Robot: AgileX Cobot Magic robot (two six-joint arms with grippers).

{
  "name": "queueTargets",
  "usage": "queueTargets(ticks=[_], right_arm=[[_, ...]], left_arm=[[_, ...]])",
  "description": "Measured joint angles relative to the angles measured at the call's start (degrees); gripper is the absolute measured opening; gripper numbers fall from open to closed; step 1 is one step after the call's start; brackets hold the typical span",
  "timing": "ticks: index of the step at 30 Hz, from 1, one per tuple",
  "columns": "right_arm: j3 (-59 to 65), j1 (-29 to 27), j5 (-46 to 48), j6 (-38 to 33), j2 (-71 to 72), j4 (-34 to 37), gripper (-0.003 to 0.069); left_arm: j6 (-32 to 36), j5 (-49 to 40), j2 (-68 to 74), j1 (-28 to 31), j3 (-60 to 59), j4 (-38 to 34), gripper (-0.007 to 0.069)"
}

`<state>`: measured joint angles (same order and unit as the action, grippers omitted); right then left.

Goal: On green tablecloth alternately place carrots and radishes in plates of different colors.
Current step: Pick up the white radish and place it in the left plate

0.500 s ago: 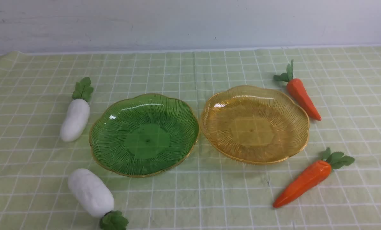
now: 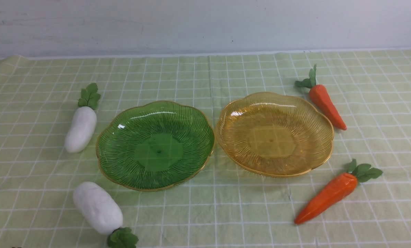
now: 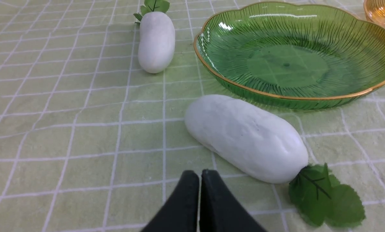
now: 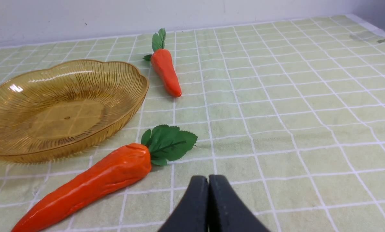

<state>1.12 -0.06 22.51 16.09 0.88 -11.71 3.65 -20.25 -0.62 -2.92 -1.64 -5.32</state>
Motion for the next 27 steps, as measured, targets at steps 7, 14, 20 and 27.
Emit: queueTargets(ticks=[7,14,20,27], right_arm=[[0.00,0.00,0.00,0.00,0.00,0.00,-0.0015],[0.00,0.00,0.00,0.00,0.00,0.00,-0.0015],[0.00,0.00,0.00,0.00,0.00,-0.05,-0.0015],[0.60,0.00,-10.10,2.66,0.00,8.79,-0.0015]], left_arm=[[-5.48,11.42,0.00,0.00,0.00,-18.60,-0.0008],[-7.03,28.67,0.00,0.00,0.00,-32.14,-0.0008],[-6.68,37.46,0.00,0.00,6.33,-34.11,-0.0008],[4.74,2.85,16.71,0.00,30.67,-24.26,-0.0008]])
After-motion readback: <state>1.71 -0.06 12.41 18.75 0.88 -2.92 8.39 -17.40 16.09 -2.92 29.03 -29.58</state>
